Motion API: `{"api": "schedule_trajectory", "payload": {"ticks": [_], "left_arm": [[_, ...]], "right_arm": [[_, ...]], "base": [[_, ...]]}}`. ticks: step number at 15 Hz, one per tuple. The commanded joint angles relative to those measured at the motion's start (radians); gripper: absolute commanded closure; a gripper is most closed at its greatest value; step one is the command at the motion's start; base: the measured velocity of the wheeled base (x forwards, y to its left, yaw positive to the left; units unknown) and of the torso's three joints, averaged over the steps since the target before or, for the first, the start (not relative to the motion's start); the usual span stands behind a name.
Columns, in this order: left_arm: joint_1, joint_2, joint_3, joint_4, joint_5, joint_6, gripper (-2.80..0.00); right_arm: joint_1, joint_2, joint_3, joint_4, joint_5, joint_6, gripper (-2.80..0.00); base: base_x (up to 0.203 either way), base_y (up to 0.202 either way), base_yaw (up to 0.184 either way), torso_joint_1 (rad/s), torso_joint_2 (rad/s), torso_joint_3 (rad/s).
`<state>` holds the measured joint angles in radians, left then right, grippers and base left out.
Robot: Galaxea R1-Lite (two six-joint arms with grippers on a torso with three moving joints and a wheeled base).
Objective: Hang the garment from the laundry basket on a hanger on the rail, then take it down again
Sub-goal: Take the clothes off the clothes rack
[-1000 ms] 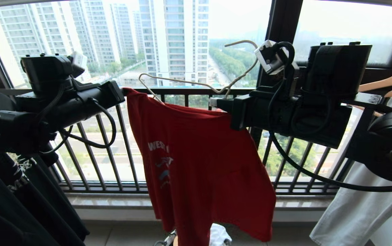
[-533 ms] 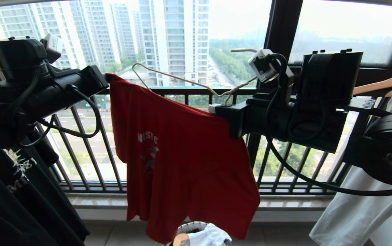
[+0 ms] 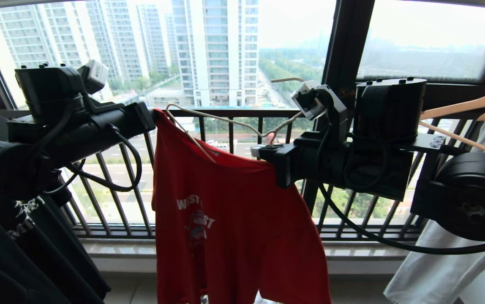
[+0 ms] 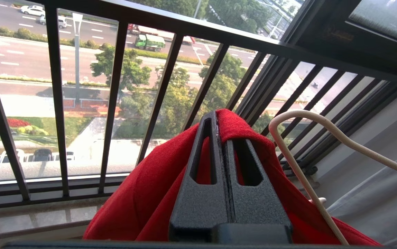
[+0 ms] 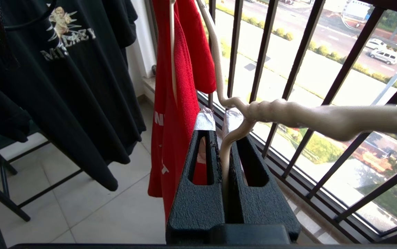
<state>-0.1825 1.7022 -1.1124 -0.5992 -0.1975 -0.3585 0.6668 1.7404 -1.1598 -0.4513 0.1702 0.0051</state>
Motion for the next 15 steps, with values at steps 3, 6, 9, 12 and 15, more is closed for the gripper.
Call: {"api": "schedule_trajectory", "payload": {"ticks": [3, 6, 9, 12, 15], "left_arm": [[0.001, 0.034, -0.001, -0.007, 0.006, 0.023, 0.0], [0.034, 0.039, -0.011, -0.005, 0.006, 0.027, 0.0], [0.054, 0.073, -0.013, -0.004, 0.006, 0.064, 0.0], [0.05, 0.121, -0.056, -0.007, 0.065, 0.062, 0.0], [0.038, 0.132, -0.067, -0.008, 0.116, 0.053, 0.0]], "right_arm": [[0.0, 0.007, -0.003, -0.006, -0.001, -0.001, 0.0], [-0.008, 0.007, -0.008, -0.007, -0.03, -0.001, 0.0], [-0.027, 0.007, -0.017, -0.007, -0.032, -0.001, 0.0], [-0.026, 0.004, -0.011, -0.005, -0.028, -0.004, 0.0], [-0.024, 0.006, -0.012, -0.007, -0.028, -0.004, 0.0]], "base": [[0.0, 0.0, 0.0, 0.0, 0.0, 0.0], [0.0, 0.0, 0.0, 0.0, 0.0, 0.0], [0.0, 0.0, 0.0, 0.0, 0.0, 0.0], [0.0, 0.0, 0.0, 0.0, 0.0, 0.0], [0.0, 0.0, 0.0, 0.0, 0.0, 0.0]]}}
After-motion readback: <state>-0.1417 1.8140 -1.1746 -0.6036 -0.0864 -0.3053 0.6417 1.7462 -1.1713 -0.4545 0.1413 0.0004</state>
